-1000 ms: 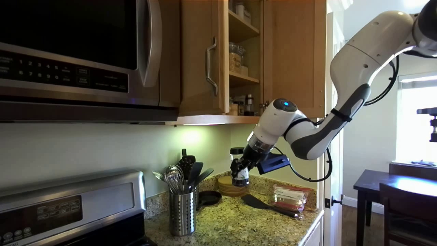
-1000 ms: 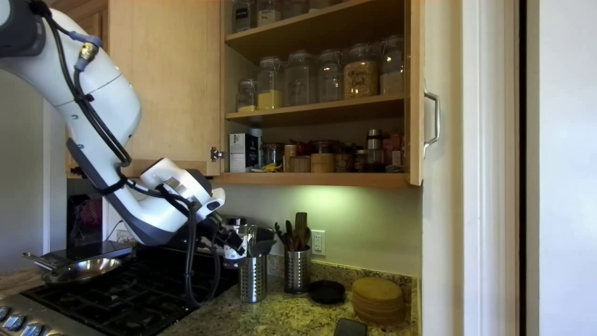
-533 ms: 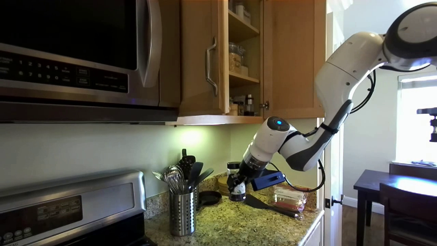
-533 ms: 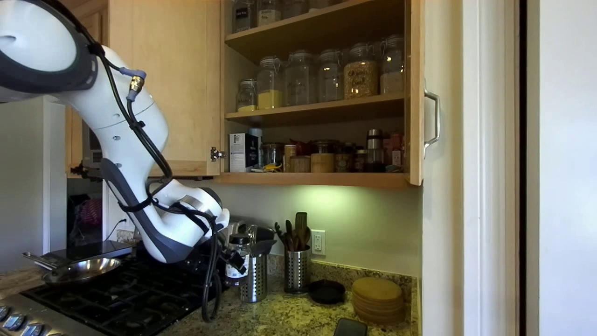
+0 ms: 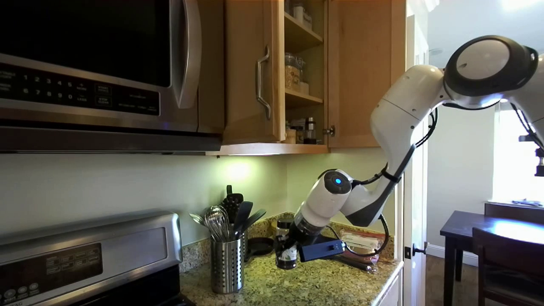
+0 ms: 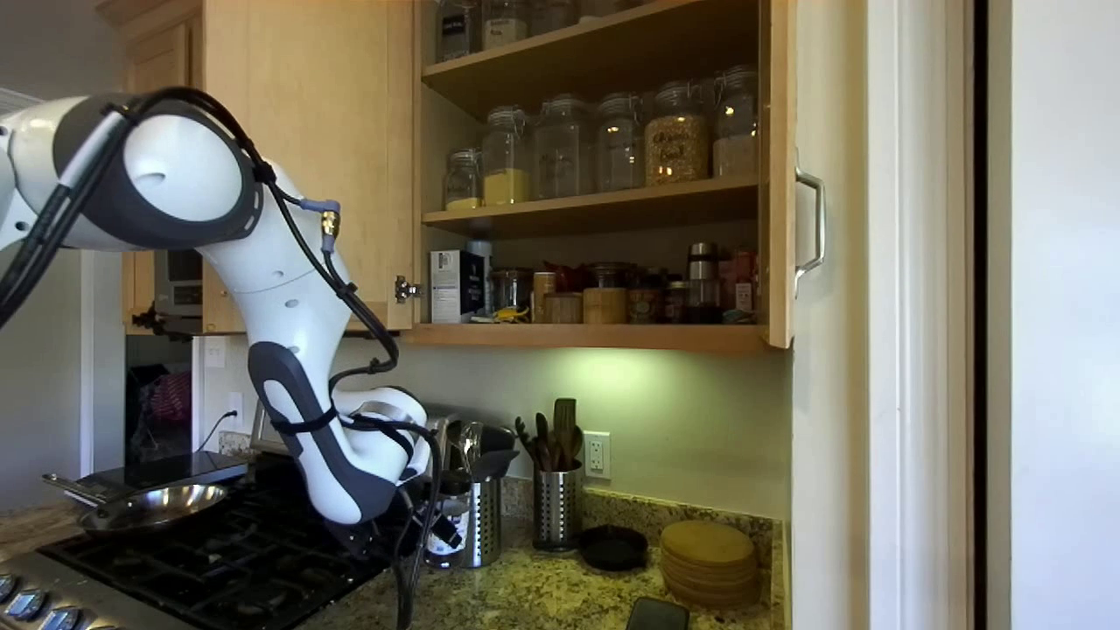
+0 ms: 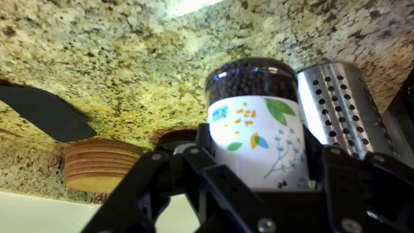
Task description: Open the left cabinet door then take out the bottle at the left and put it on the counter top
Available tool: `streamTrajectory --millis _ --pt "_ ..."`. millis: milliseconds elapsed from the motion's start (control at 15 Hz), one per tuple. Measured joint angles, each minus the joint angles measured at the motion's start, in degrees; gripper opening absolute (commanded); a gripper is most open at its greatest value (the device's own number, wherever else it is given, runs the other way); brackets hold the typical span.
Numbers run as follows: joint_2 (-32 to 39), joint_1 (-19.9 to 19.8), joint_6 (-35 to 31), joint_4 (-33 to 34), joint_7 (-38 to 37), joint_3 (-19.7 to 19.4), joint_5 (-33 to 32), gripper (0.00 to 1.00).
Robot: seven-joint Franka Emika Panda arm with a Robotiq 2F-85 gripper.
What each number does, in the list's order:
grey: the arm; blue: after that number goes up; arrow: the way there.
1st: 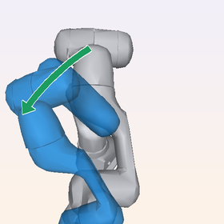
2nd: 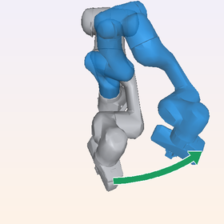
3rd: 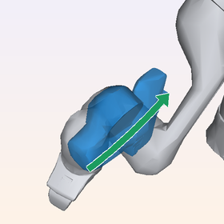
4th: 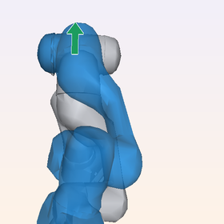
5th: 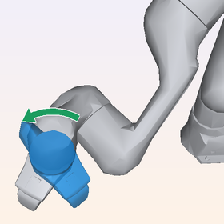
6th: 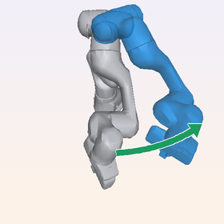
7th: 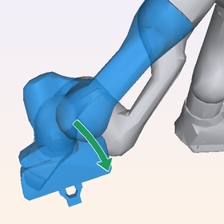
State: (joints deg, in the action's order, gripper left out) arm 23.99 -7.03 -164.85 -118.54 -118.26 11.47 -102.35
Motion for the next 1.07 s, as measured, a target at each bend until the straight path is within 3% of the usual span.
streamTrajectory --millis 333,867,933,1000,1067 --pt "5.44 1.77 5.1 1.7 -8.04 1.04 -5.67 0.38" --pt "9.5 3.21 10.26 2.01 -12.22 1.73 -8.36 0.38" --pt "9.76 3.43 10.96 2.01 -12.68 1.76 -8.72 0.75" --pt "9.94 3.63 11.54 2.01 -12.9 1.76 -8.78 0.9" --pt "10.01 3.83 12.05 2.0 -12.96 1.76 -8.78 0.95"
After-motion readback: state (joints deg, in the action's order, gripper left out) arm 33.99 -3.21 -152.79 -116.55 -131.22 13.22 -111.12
